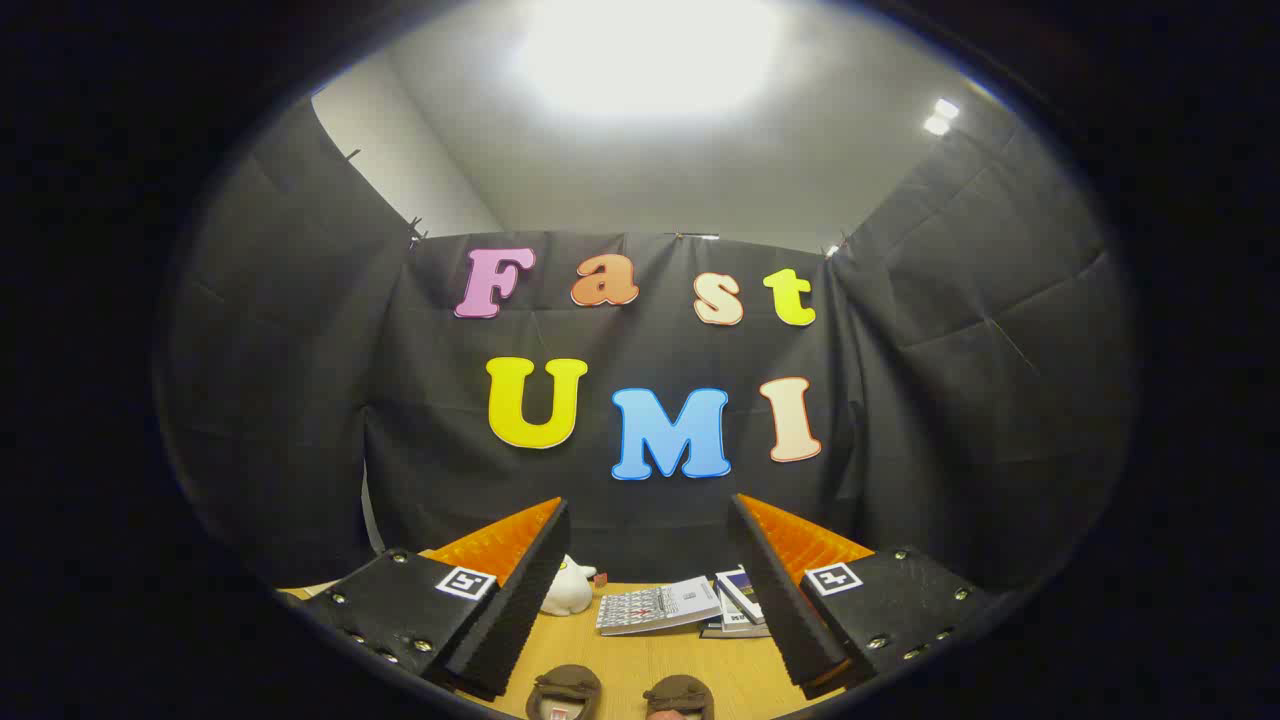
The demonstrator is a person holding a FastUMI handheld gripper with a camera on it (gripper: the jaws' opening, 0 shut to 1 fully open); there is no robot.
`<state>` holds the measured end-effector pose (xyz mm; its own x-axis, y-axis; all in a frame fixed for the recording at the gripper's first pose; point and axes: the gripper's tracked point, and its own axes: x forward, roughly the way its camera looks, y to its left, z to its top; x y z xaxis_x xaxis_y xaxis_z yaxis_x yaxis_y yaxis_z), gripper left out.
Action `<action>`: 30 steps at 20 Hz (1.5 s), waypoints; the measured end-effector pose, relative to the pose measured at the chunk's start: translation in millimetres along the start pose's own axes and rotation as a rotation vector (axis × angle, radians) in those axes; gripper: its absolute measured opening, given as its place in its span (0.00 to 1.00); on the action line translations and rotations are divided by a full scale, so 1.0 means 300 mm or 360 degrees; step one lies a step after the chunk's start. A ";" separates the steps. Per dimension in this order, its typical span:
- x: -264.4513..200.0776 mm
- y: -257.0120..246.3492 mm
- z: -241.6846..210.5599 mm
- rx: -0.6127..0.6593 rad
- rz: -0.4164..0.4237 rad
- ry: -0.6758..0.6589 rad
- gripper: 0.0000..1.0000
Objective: Open the storage box then place both shoes into the box .Put the left shoe in first, then the right shoe, with the right side of both shoes facing outward in a uniform manner.
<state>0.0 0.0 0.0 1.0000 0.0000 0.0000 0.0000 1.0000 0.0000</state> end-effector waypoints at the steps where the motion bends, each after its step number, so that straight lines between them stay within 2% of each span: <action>1: 0.000 -0.001 -0.001 -0.0003 -0.0005 -0.0002 0.97; 18: -0.003 0.026 -0.039 0.0044 0.0008 0.0019 0.97; 22: 0.001 0.071 -0.109 0.0189 0.0062 0.0098 0.97; 30: 0.006 0.216 -0.331 0.0703 0.0187 0.0374 0.97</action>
<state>1.7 64.7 -99.3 0.9662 0.1633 -0.1994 -0.0617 0.8977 0.4362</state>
